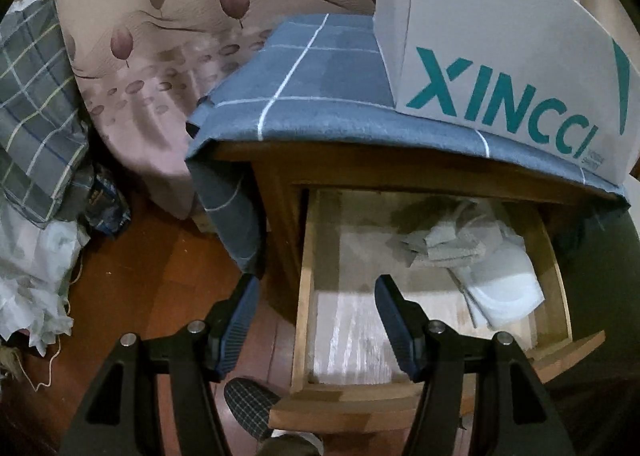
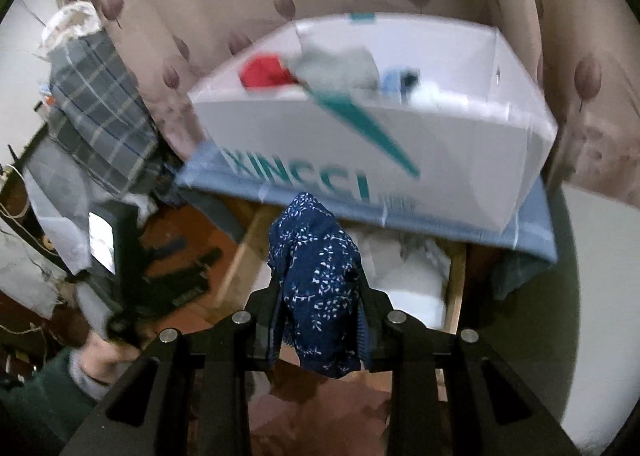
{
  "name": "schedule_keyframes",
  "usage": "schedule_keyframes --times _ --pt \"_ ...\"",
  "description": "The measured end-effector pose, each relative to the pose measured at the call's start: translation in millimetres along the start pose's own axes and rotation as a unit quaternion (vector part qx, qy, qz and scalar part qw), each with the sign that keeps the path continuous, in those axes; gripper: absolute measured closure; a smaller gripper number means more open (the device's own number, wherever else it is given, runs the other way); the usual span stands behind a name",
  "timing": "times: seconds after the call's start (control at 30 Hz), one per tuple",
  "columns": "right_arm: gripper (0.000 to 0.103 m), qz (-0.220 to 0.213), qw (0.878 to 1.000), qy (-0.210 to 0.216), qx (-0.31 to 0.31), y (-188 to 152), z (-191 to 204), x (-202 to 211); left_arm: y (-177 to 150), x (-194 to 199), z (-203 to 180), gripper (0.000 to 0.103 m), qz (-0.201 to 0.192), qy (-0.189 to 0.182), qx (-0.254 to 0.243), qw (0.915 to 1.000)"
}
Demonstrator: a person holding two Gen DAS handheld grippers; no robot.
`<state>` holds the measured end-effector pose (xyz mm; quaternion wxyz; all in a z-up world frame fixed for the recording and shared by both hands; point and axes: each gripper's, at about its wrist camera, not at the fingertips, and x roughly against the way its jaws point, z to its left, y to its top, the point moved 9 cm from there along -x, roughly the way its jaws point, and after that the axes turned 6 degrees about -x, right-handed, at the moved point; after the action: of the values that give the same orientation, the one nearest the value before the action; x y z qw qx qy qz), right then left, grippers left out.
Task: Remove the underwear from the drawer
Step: 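Carry the navy patterned underwear with the right tool into the box and release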
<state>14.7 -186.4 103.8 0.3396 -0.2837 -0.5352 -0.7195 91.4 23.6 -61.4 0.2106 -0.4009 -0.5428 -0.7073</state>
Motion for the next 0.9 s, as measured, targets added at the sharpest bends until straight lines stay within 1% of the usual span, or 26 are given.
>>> schedule_keyframes --times 0.1,0.2,0.27,0.33,0.4,0.47,0.53,0.6,0.83,0.9 --pt "0.076 -0.026 1.000 -0.001 0.008 25 8 21 2 1 -4 0.041 -0.006 0.014 -0.015 0.9998" --pt "0.076 -0.055 0.998 -0.005 0.010 51 12 40 2 0 -11 0.041 -0.003 0.011 -0.026 0.9996" --pt "0.076 -0.074 0.997 -0.017 0.009 68 10 48 4 0 -13 0.041 -0.005 0.014 -0.027 0.9995" --pt "0.076 -0.081 0.996 -0.022 0.004 84 7 51 5 0 -14 0.041 -0.006 0.015 -0.025 0.9996" --pt "0.076 -0.093 0.995 -0.048 0.004 101 1 52 5 0 -14 0.041 -0.008 0.012 -0.023 0.9996" --pt "0.076 -0.095 0.993 -0.063 0.005 111 -6 48 5 -1 -13 0.041 -0.006 0.016 -0.023 0.9996" --pt "0.076 -0.089 0.993 -0.083 0.007 121 -13 39 3 -3 -12 0.041 0.000 0.015 -0.021 0.9997" --pt "0.076 -0.087 0.992 -0.094 0.000 123 -23 31 3 -4 -10 0.041 0.002 0.011 -0.018 0.9998" --pt "0.076 -0.059 0.989 -0.130 -0.035 132 -62 -6 2 -7 0 0.041 0.003 0.022 -0.023 0.9995" --pt "0.076 -0.056 0.987 -0.145 -0.045 134 -73 -15 2 -9 0 0.041 0.006 0.020 -0.024 0.9995"
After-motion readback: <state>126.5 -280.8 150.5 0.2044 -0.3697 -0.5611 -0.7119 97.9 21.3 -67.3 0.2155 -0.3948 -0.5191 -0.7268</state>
